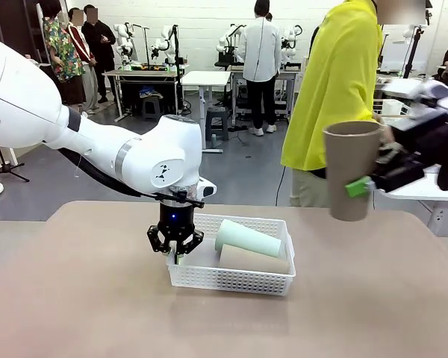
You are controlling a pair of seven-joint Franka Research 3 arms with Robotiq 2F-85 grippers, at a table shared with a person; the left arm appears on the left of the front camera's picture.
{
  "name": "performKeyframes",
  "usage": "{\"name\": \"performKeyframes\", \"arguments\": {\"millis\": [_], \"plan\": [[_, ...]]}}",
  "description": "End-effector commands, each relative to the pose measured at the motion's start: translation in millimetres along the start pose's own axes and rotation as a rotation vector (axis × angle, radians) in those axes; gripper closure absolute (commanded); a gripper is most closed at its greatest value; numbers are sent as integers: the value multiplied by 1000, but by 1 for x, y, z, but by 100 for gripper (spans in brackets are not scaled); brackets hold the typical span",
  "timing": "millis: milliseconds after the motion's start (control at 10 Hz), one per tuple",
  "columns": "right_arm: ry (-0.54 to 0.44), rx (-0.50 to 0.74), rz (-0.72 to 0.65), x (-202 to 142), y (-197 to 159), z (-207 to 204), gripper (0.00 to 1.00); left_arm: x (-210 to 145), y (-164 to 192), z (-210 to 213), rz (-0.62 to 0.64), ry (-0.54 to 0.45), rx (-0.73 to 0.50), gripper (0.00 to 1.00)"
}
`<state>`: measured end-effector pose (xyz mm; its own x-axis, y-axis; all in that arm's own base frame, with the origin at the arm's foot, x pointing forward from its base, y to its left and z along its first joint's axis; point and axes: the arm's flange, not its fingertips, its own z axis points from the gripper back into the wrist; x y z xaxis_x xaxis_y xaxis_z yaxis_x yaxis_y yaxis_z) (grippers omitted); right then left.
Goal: Clean and organize the cups into the basket.
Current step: Pick up the Reusable plastic cup from the right side of the table and stack it inside the Organizing basket in the center of the table.
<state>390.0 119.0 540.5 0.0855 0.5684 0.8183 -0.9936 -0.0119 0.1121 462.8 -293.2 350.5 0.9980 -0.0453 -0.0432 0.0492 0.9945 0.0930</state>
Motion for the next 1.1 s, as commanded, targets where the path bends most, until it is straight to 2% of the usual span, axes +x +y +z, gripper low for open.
{"name": "performKeyframes", "arguments": {"millis": [0, 300, 400, 600, 800, 1000], "plan": [[250, 25, -45, 29, -41, -38, 17, 1, 1, 1, -14, -9, 8, 97], [599, -56, -118, 33, -73, -97, 17, 1, 1, 1, -14, -9, 8, 97], [668, -79, -109, 34, -78, -116, 17, 1, 1, 1, -14, -9, 8, 97], [770, -139, -88, 35, -81, -138, 17, 1, 1, 1, -14, -9, 8, 97], [829, -154, -58, 48, -80, -166, 17, 1, 1, 1, -14, -9, 8, 97], [861, -145, -40, 51, -70, -168, 17, 1, 1, 1, -14, -9, 8, 97]]}}
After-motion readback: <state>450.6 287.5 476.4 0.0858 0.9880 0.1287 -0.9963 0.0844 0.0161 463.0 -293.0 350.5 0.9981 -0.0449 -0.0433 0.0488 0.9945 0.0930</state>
